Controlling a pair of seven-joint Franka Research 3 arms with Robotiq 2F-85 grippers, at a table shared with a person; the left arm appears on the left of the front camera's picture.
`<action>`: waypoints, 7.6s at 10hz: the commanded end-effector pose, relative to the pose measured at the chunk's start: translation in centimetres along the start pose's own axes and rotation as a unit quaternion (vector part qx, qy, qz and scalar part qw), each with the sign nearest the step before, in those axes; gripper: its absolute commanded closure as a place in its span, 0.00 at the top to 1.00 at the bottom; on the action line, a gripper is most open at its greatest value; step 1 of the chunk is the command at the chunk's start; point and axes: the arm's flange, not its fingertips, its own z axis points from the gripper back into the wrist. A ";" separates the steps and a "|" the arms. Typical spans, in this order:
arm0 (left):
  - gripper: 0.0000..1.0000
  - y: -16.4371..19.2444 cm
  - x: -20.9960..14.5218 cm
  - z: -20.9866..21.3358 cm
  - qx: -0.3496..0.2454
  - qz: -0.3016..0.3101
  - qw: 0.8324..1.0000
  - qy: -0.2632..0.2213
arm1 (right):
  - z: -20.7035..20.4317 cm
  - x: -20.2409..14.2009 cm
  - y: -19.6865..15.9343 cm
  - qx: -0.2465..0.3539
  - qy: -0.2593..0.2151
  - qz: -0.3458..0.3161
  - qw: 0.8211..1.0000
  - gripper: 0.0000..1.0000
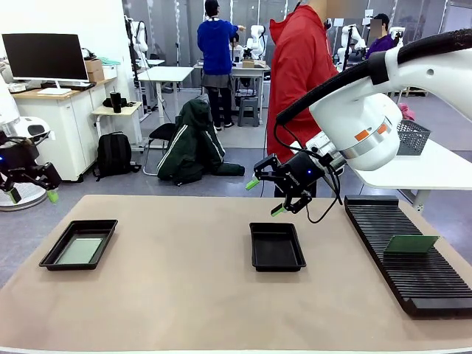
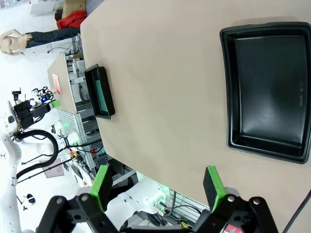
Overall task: Inspect and transfer BCBs to ESD trays.
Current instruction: Pick up the ESD tray and place it on the left side of the table, then pick up the Blank PCB from the PCB Rack and place it in the right ESD tray.
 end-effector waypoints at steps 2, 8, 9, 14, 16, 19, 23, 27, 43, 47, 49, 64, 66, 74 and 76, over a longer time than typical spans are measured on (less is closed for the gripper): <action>1.00 0.1 0.0 -0.7 -0.005 -0.003 1.000 0.005 | -0.1 0.2 0.3 -0.005 -0.001 -0.005 1.000 1.00; 1.00 0.1 0.0 -0.7 -0.005 -0.003 1.000 0.005 | -0.1 0.2 0.3 -0.005 -0.001 -0.005 1.000 1.00; 1.00 0.1 0.0 -0.7 -0.005 -0.003 1.000 0.005 | -0.1 0.2 0.3 -0.005 -0.001 -0.005 1.000 1.00; 1.00 0.1 0.0 -0.7 -0.005 -0.003 1.000 0.005 | -0.1 0.2 0.3 -0.005 -0.001 -0.005 1.000 1.00; 1.00 0.1 0.0 -0.7 -0.005 -0.003 1.000 0.005 | -0.1 0.2 0.3 -0.005 -0.001 -0.005 1.000 1.00; 1.00 0.1 0.0 -0.7 -0.005 -0.003 1.000 0.005 | 0.0 0.0 0.0 0.000 0.000 0.000 1.000 1.00; 1.00 0.1 0.0 -0.7 -0.005 -0.003 1.000 0.005 | 6.8 -1.5 1.7 -0.096 -0.010 0.059 0.994 1.00; 1.00 0.1 0.0 -0.7 -0.005 -0.003 1.000 0.005 | 16.6 -1.9 1.1 -0.200 -0.016 0.142 0.969 1.00; 1.00 0.1 0.0 -0.7 -0.005 -0.003 1.000 0.005 | 33.1 -2.0 -8.1 -0.356 0.185 0.506 0.764 1.00; 1.00 0.1 0.0 -0.7 -0.005 -0.003 1.000 0.005 | 33.1 -2.0 -8.1 -0.356 0.185 0.506 0.764 1.00; 1.00 0.1 0.0 -0.7 -0.005 -0.003 1.000 0.005 | 33.3 -2.2 -8.4 -0.354 0.188 0.512 0.759 1.00; 1.00 0.1 0.0 -0.7 -0.005 -0.003 1.000 0.005 | 26.9 -0.8 -17.1 -0.300 0.208 0.696 0.619 1.00; 1.00 0.1 0.0 -0.7 -0.005 -0.003 1.000 0.005 | 25.6 0.0 -17.9 -0.298 0.218 0.696 0.616 1.00; 1.00 0.1 0.0 -0.7 -0.005 -0.003 1.000 0.005 | 20.1 2.8 -22.4 -0.285 0.210 0.719 0.598 1.00; 1.00 0.1 0.0 -0.7 -0.005 -0.003 1.000 0.005 | 19.4 3.1 -23.1 -0.283 0.205 0.721 0.598 1.00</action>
